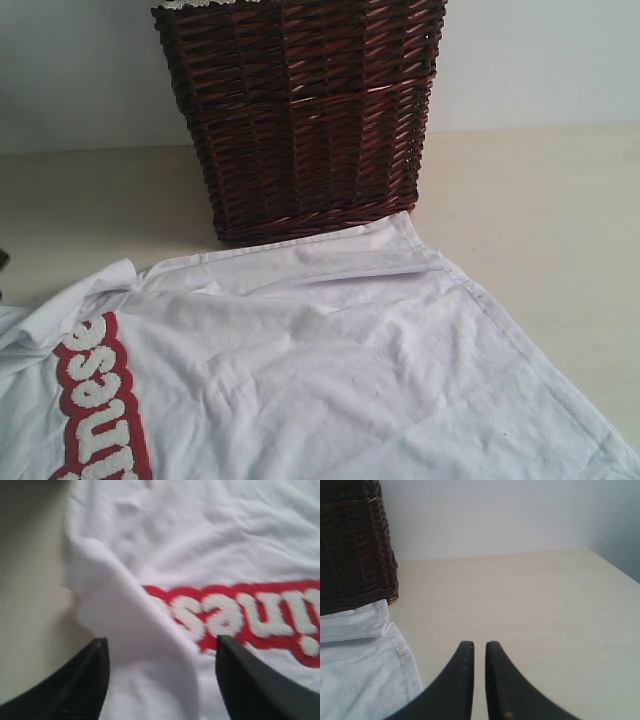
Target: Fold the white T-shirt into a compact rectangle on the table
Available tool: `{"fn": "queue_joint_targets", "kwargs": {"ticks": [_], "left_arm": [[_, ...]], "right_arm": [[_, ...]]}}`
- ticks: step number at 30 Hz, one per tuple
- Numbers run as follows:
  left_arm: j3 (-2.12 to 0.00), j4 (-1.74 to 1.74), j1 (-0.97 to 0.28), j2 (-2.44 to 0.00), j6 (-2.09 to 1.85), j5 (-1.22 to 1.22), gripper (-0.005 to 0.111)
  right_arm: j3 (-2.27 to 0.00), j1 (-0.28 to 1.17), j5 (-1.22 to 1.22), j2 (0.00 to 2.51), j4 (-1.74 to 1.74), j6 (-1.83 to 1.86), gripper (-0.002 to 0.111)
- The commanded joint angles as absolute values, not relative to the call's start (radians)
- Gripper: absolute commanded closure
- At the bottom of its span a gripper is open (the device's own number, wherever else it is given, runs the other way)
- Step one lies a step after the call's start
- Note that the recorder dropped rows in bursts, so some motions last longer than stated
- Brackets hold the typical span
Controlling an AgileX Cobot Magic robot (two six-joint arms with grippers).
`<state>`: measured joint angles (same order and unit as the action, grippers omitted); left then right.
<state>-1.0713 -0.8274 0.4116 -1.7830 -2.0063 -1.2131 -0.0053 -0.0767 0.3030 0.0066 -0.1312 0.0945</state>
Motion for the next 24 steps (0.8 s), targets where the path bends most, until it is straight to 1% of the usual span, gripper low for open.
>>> {"fn": "queue_joint_targets", "kwargs": {"ticks": [1,3,7,10,14,16,18,20,22,24], "left_arm": [[-1.165,-1.023,0.469,-1.724,-1.994,-1.221,0.046],[-1.163,-1.082,0.471,-1.741,-2.052,-1.156,0.046],[-1.163,-1.049,0.421,-1.855,-2.06,-1.006,0.046],[-1.163,-0.924,0.393,-1.933,-1.898,-0.929,0.046],[-1.163,-0.75,0.37,-1.97,-1.531,-0.758,0.046],[-1.163,-0.743,0.37,-1.968,-1.477,-0.702,0.046],[-1.177,-0.737,0.368,-1.967,-1.459,-0.704,0.046],[-1.193,-0.705,0.368,-1.967,-1.437,-0.772,0.047],[-1.2,-0.661,0.368,-1.967,-1.421,-0.881,0.049],[-1.2,-0.62,0.368,-1.967,-1.41,-0.973,0.054]], "right_arm": [[0.0,-0.083,0.29,0.0,-0.128,0.102,0.097],[0.0,-0.083,0.29,0.0,-0.128,0.102,0.097],[0.0,-0.083,0.29,0.0,-0.128,0.102,0.097],[0.0,-0.083,0.29,0.0,-0.128,0.102,0.097],[0.0,-0.083,0.29,0.0,-0.128,0.102,0.097],[0.0,-0.083,0.29,0.0,-0.128,0.102,0.097],[0.0,-0.083,0.29,0.0,-0.128,0.102,0.097],[0.0,-0.083,0.29,0.0,-0.128,0.102,0.097],[0.0,-0.083,0.29,0.0,-0.128,0.102,0.097],[0.0,-0.083,0.29,0.0,-0.128,0.102,0.097]]}}
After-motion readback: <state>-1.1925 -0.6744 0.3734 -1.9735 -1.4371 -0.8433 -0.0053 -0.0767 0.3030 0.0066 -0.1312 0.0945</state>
